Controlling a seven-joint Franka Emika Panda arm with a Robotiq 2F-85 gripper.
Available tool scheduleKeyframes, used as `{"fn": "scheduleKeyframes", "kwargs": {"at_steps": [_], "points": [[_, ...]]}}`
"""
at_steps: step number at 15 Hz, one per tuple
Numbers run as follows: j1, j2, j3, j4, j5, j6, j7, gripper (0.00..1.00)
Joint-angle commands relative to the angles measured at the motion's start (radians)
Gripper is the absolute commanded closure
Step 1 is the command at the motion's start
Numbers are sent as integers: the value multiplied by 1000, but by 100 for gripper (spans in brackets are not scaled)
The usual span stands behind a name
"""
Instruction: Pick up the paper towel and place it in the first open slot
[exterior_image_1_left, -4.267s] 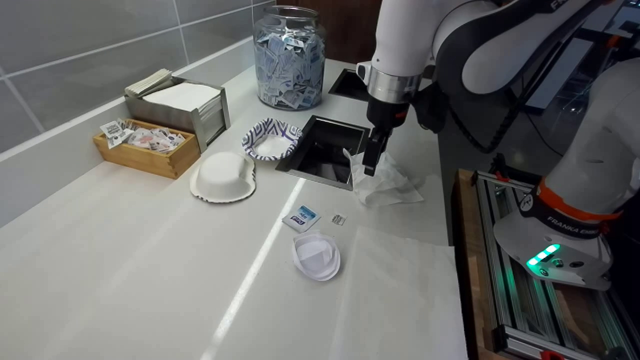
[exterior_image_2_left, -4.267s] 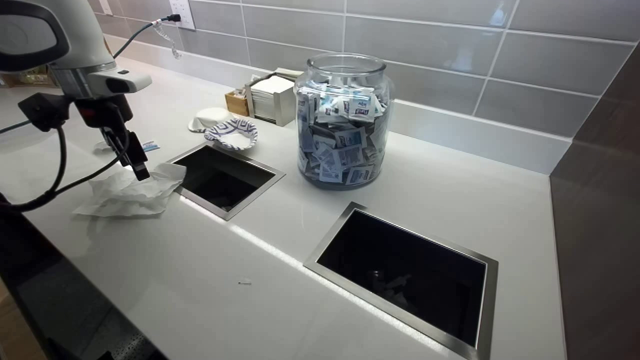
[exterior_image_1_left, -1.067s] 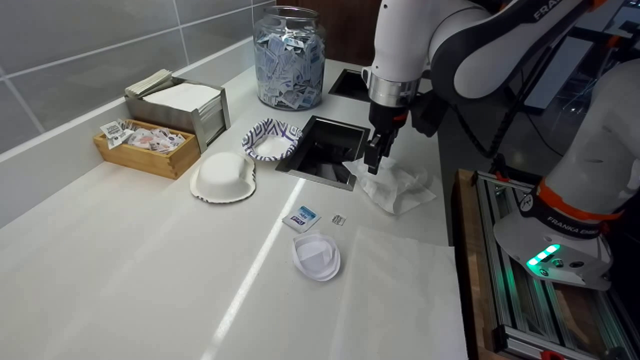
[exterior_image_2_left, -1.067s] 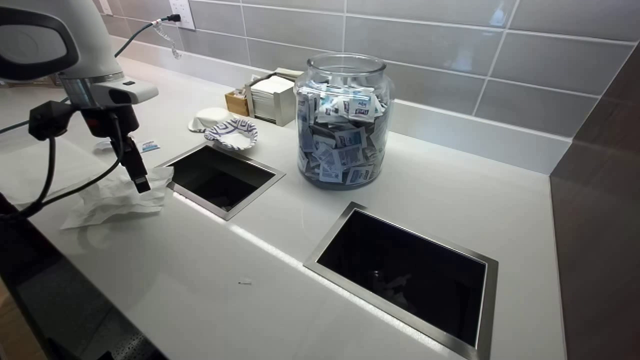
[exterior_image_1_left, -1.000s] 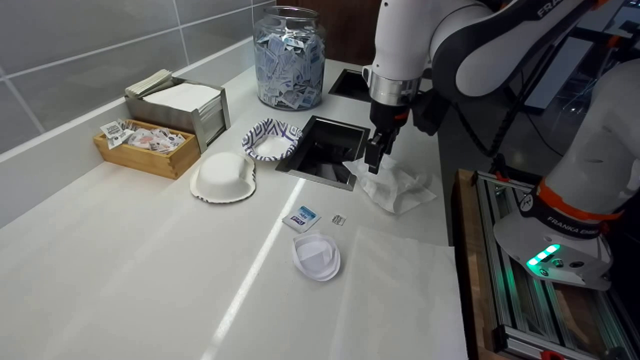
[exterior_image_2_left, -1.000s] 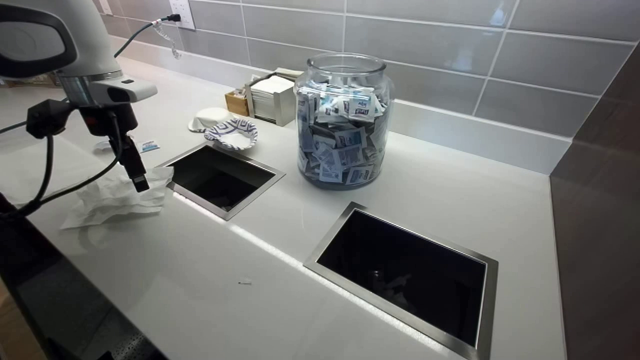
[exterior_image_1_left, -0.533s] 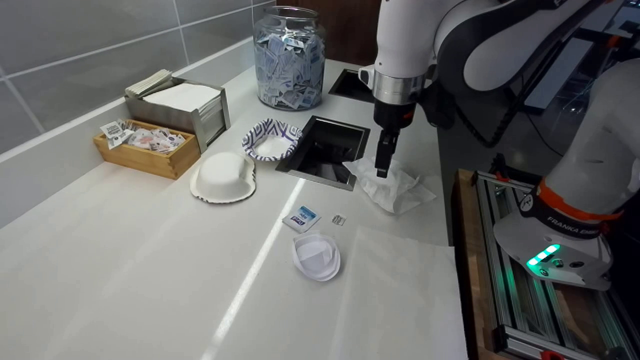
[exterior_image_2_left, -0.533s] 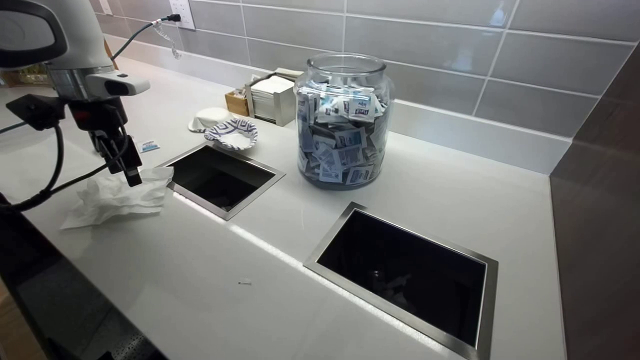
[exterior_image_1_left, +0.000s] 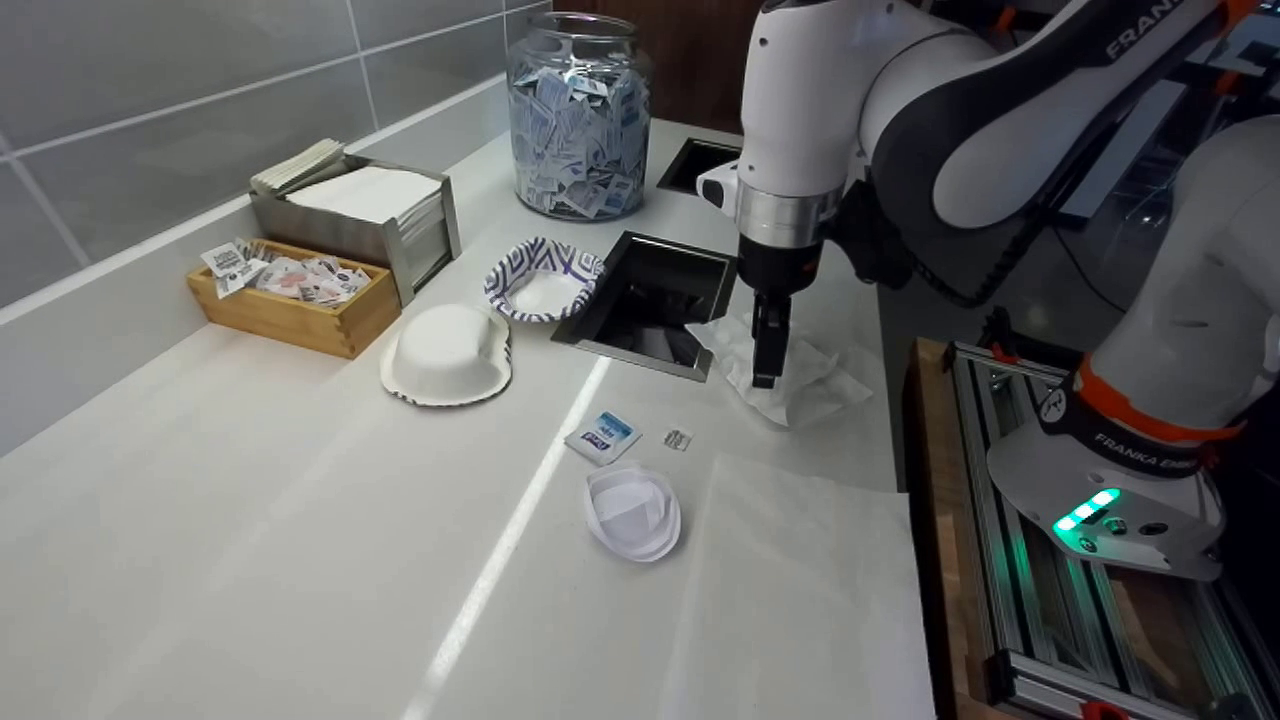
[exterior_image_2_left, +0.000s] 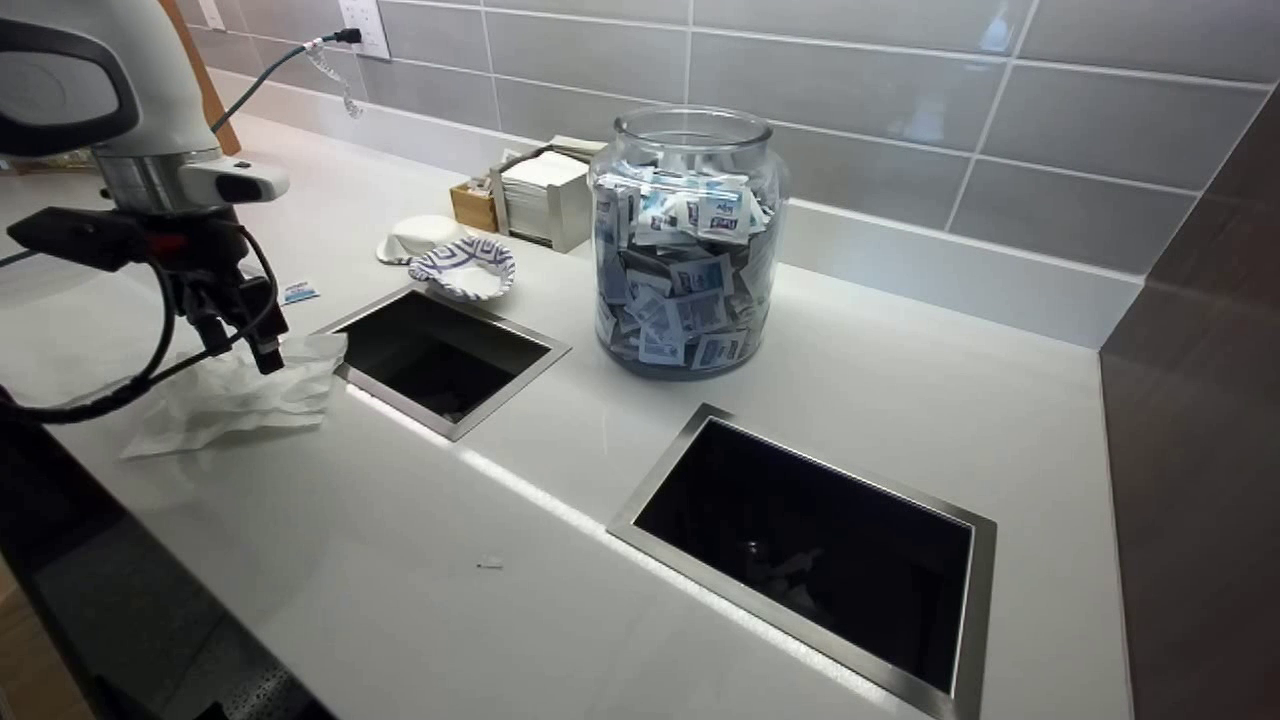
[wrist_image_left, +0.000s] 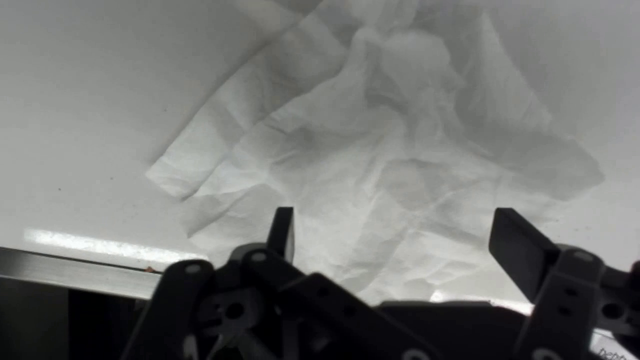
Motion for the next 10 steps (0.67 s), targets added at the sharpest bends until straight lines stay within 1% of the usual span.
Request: {"fn": "scheduleKeyframes", "kwargs": {"at_steps": [1, 4, 6, 7, 8, 10], "points": [[23, 54, 4, 0, 29, 34, -33, 0], [32, 86, 5, -1, 40, 29, -46, 0], [27, 105, 7, -1, 11, 19, -11, 0], [25, 110, 5, -4, 4, 23, -6, 23], [25, 112, 4, -7, 4, 24, -2, 27], [24, 108, 4, -10, 2, 26, 2, 41]]}}
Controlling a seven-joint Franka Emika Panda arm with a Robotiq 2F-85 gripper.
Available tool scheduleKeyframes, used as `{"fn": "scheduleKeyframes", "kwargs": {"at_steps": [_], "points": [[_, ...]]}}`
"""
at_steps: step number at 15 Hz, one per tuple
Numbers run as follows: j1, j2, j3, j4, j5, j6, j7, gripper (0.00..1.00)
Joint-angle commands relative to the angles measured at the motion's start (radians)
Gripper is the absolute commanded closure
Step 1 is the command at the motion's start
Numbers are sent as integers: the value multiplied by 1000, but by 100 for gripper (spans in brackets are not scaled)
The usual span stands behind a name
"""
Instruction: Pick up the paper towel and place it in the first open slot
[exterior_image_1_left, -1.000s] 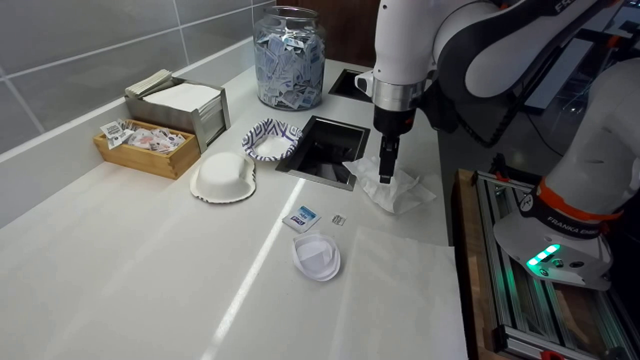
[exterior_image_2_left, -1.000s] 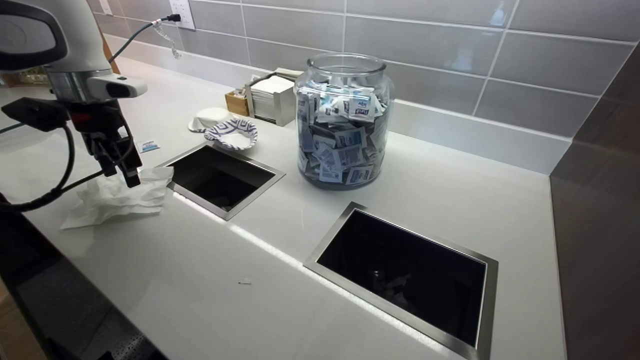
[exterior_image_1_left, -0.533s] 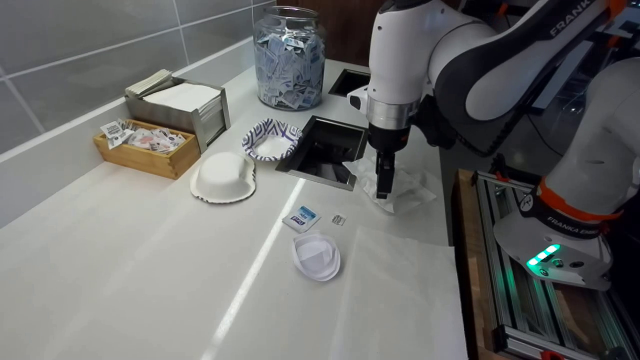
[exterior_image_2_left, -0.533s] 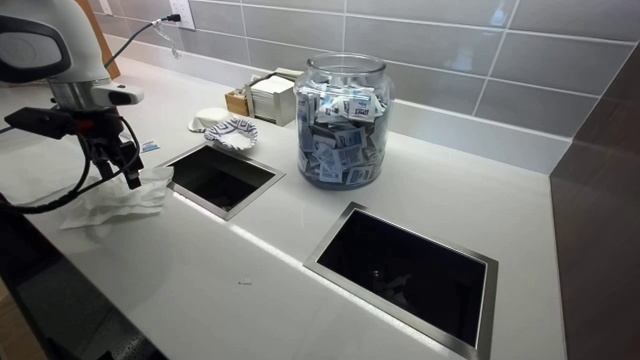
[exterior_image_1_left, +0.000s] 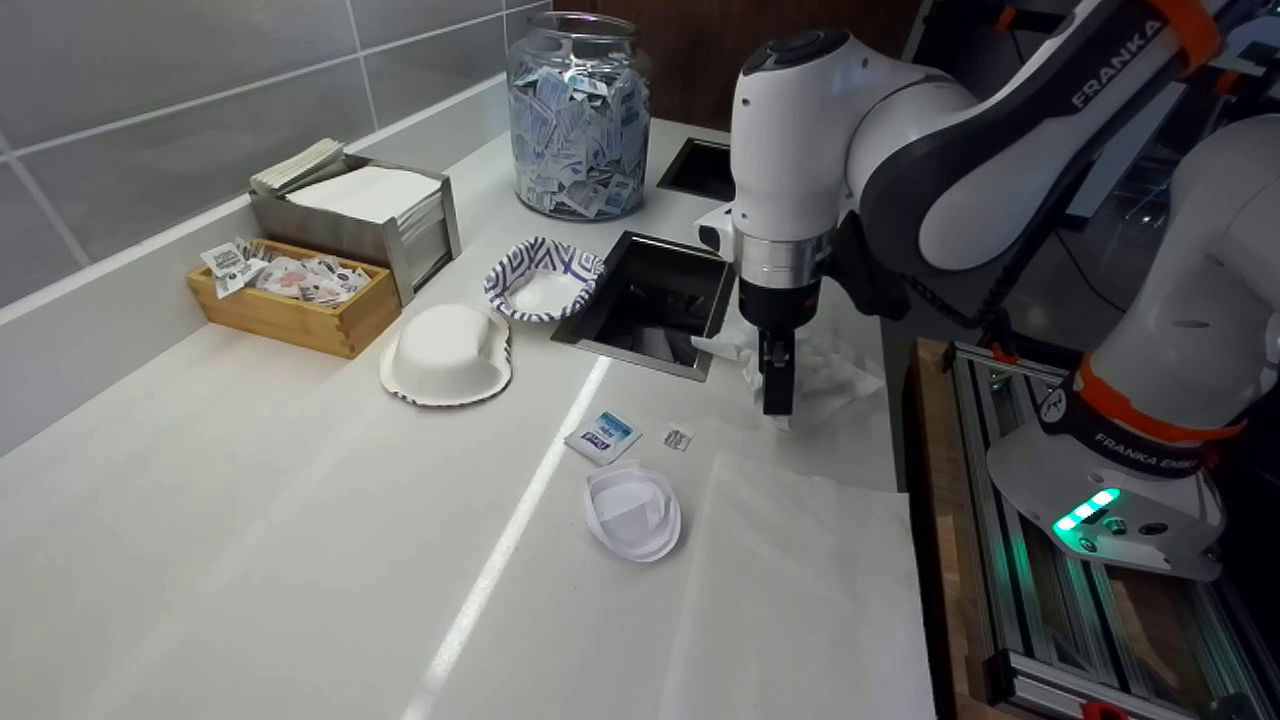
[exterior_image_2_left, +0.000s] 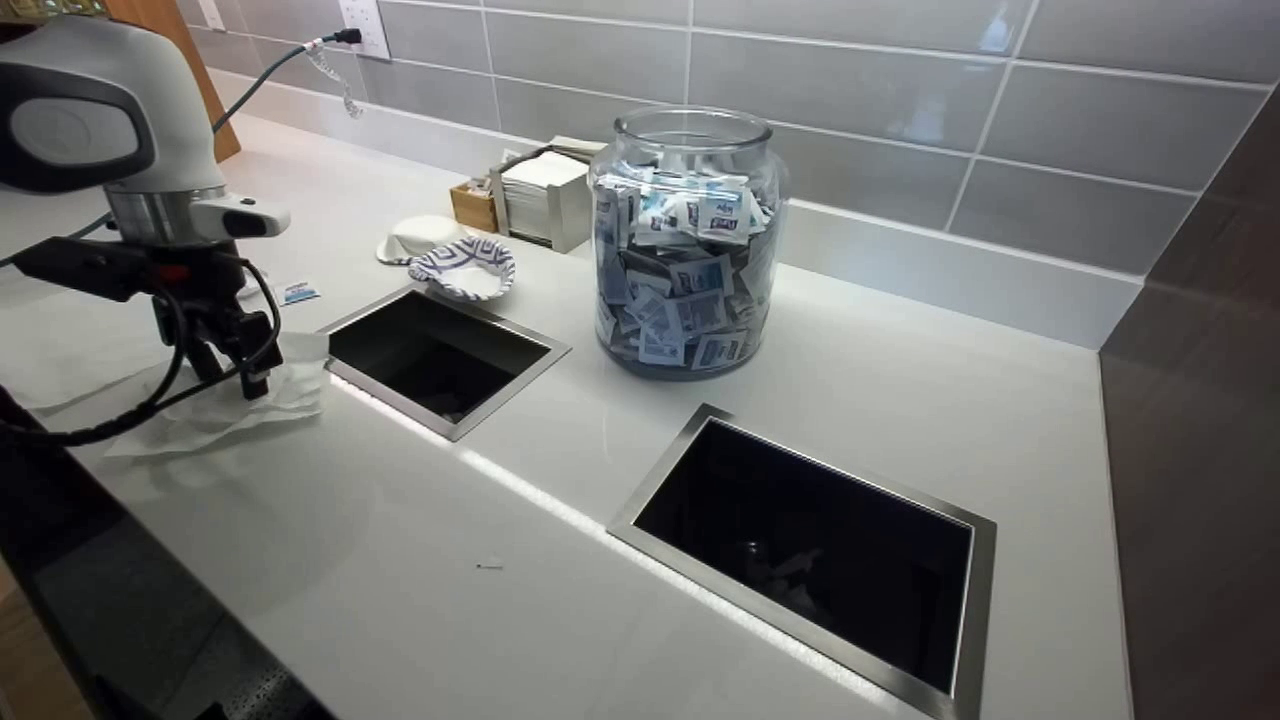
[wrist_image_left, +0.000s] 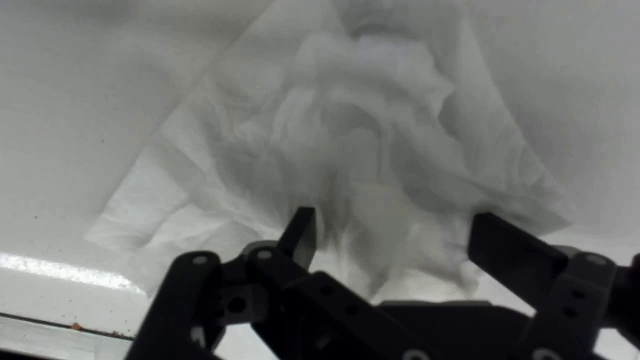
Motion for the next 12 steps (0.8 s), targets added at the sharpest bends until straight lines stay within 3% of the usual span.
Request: {"fn": "scheduleKeyframes", "kwargs": {"at_steps": [1, 7, 8, 12], "points": [[-1, 20, 0, -11, -14, 11, 22, 50], [-2, 8, 3, -10, -28, 4, 51, 95], [-2, 3, 3, -10, -30, 2, 57, 100], [-1, -46, 5, -9, -30, -35, 103, 99]]}}
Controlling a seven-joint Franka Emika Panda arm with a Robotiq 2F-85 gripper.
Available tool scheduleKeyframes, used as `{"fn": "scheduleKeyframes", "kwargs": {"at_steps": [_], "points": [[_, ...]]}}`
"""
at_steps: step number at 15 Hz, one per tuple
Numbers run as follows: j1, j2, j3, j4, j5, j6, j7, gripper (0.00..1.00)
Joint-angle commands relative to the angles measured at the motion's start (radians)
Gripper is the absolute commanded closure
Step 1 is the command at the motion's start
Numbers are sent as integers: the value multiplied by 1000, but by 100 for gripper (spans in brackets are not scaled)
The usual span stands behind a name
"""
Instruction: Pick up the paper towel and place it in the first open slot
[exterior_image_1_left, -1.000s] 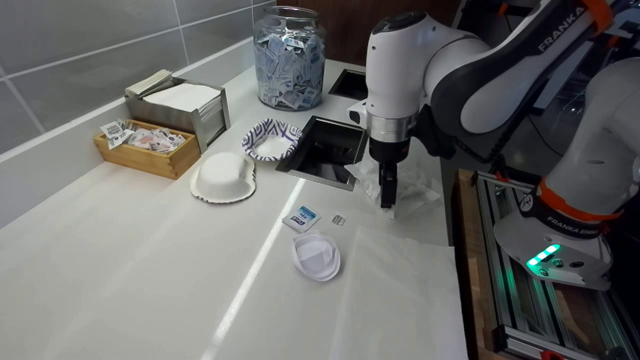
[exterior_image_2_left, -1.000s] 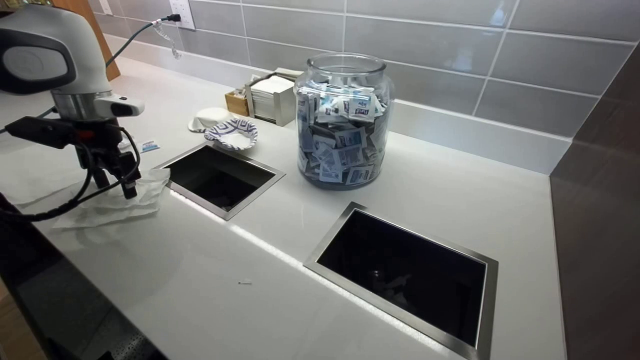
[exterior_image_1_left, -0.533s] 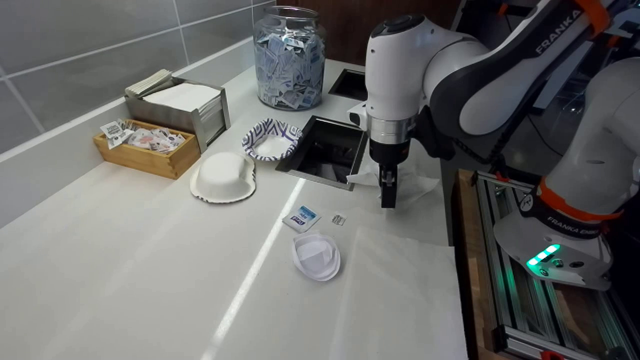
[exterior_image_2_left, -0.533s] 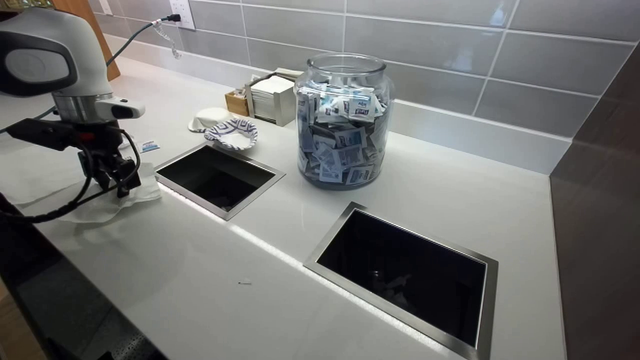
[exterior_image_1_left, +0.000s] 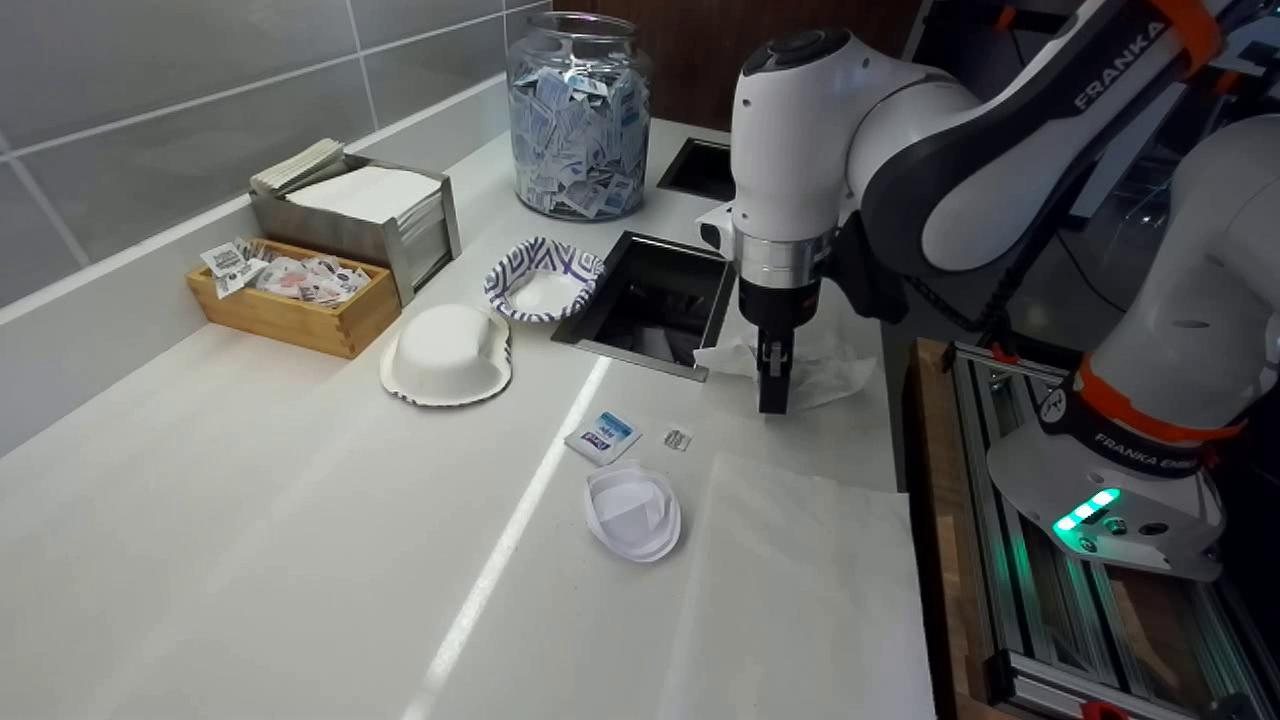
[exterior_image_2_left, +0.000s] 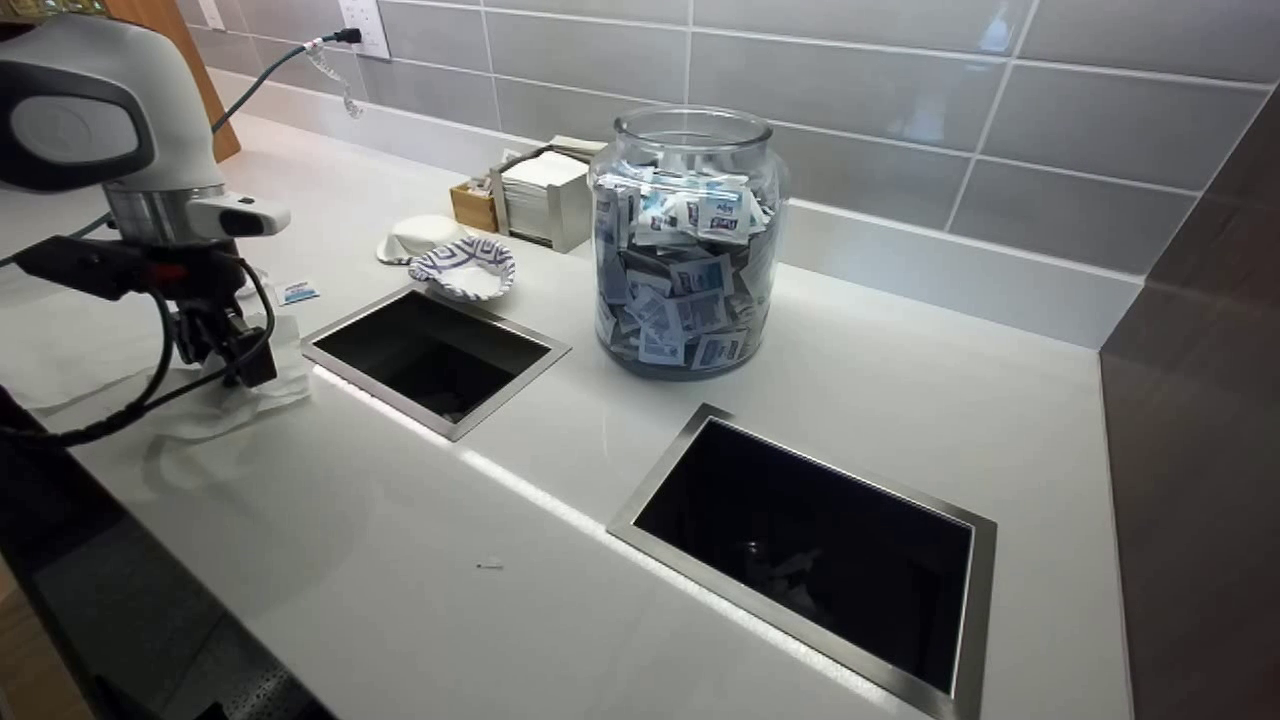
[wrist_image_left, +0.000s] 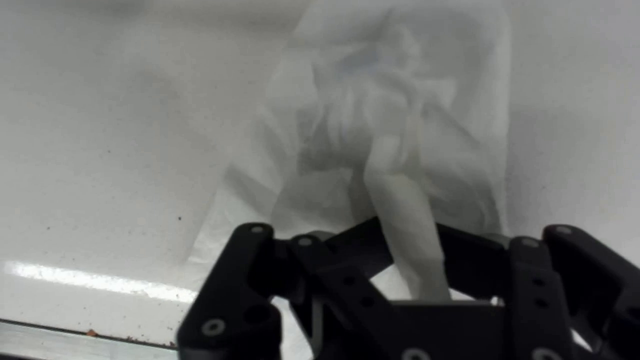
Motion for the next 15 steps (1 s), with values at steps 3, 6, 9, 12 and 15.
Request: {"fn": "scheduleKeyframes", "kwargs": {"at_steps": [3, 6, 9, 12, 15], "points": [[-4, -91, 6, -15, -11, -53, 63, 100], [-5, -144, 7, -16, 0, -88, 67, 68], [-3, -191, 4, -16, 36, -141, 64, 45], [-9, -226, 3, -15, 59, -176, 93, 23], [-23, -252, -4, -14, 95, -186, 126, 1]]}}
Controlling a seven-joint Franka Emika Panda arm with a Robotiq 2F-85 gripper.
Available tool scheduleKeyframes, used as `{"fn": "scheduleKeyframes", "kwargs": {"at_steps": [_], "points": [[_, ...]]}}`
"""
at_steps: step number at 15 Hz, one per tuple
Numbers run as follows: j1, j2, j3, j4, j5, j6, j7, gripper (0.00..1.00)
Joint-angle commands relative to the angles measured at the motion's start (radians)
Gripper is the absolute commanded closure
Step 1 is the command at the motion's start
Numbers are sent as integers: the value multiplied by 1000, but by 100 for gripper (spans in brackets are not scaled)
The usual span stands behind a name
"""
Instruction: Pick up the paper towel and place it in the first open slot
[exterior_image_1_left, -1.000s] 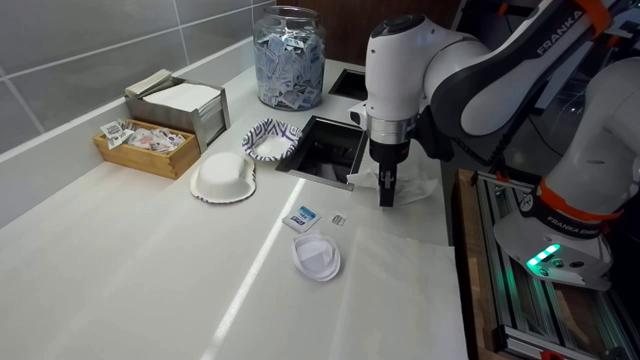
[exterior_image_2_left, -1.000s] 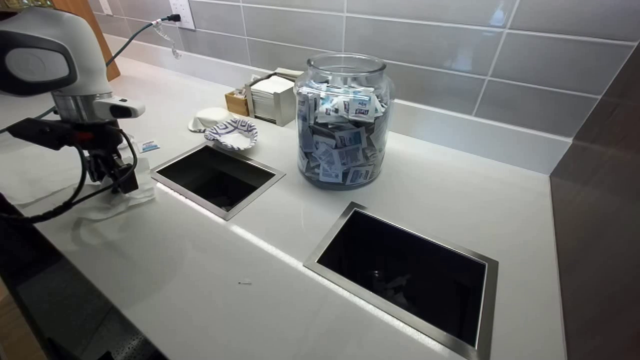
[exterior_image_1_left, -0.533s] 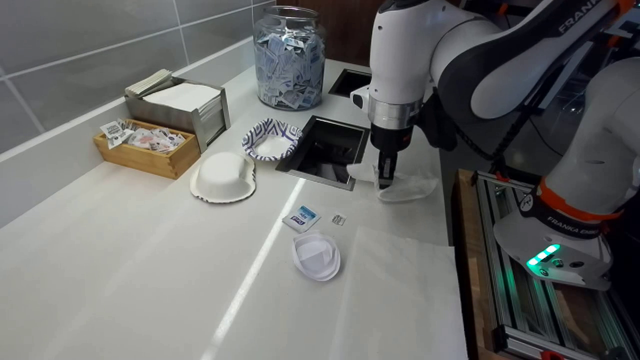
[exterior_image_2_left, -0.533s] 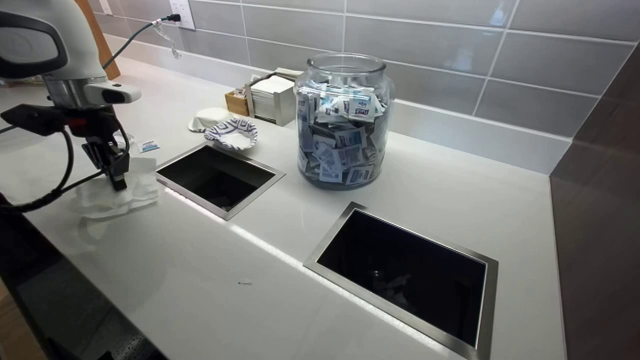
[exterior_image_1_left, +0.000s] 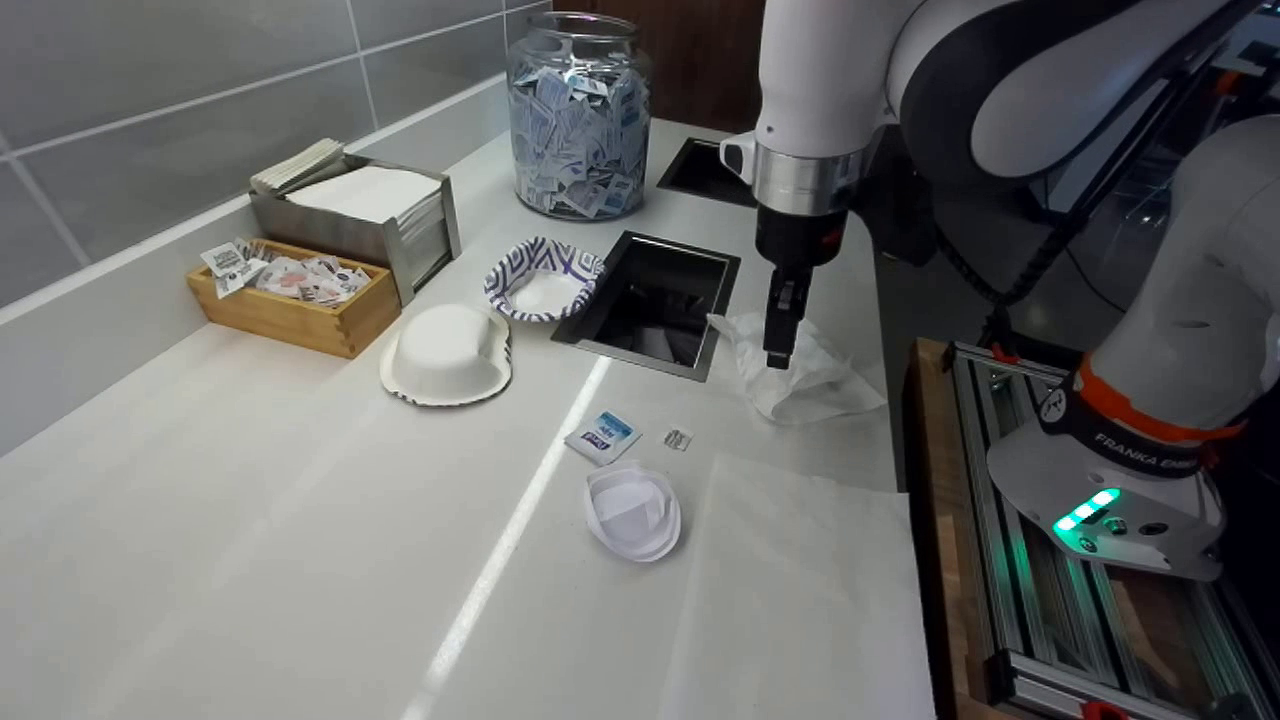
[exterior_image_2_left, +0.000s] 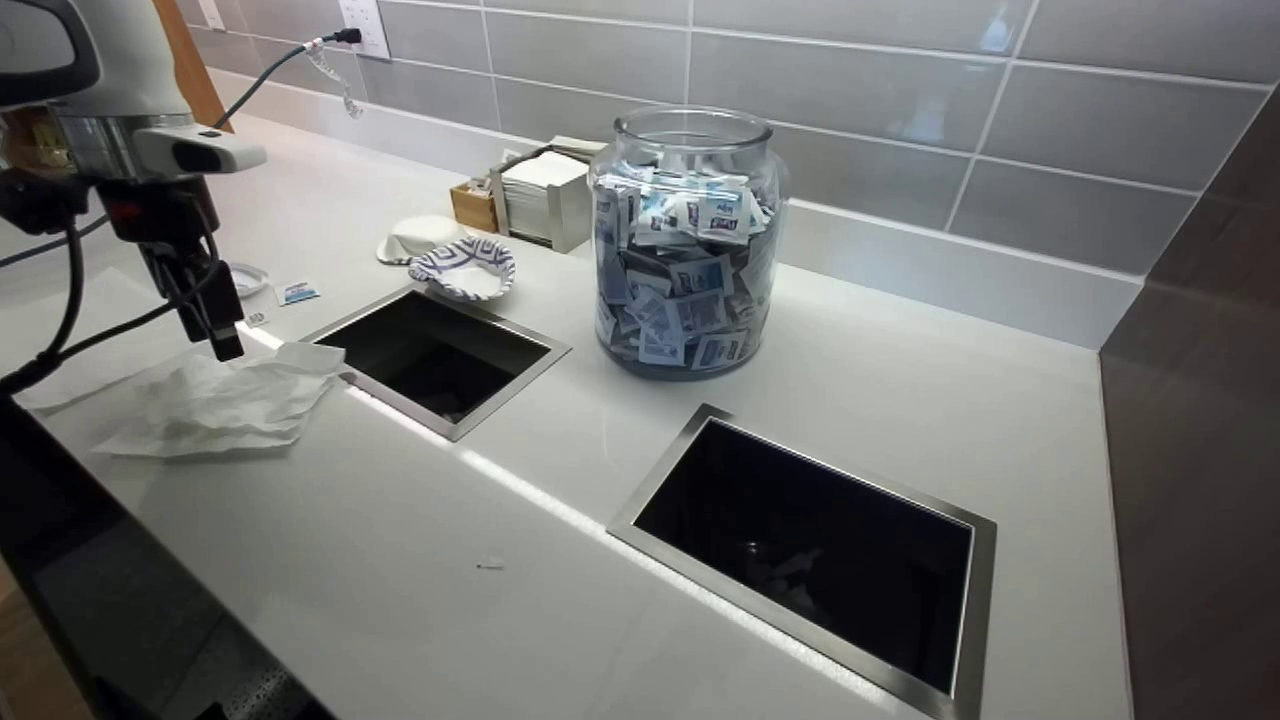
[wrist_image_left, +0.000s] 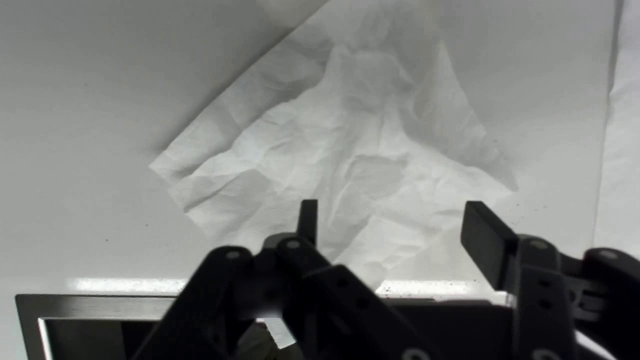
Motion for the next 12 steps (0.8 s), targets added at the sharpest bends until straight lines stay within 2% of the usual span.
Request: {"fn": "scheduleKeyframes", "kwargs": {"at_steps": [1, 7, 10, 12], "points": [[-27, -54, -4, -14, 34, -23, 63, 0], [-125, -31, -19, -14, 2, 8, 205, 0], [-157, 16, -28, -1, 3, 15, 230, 0], [-170, 53, -35, -1, -30, 77, 203, 0]]}}
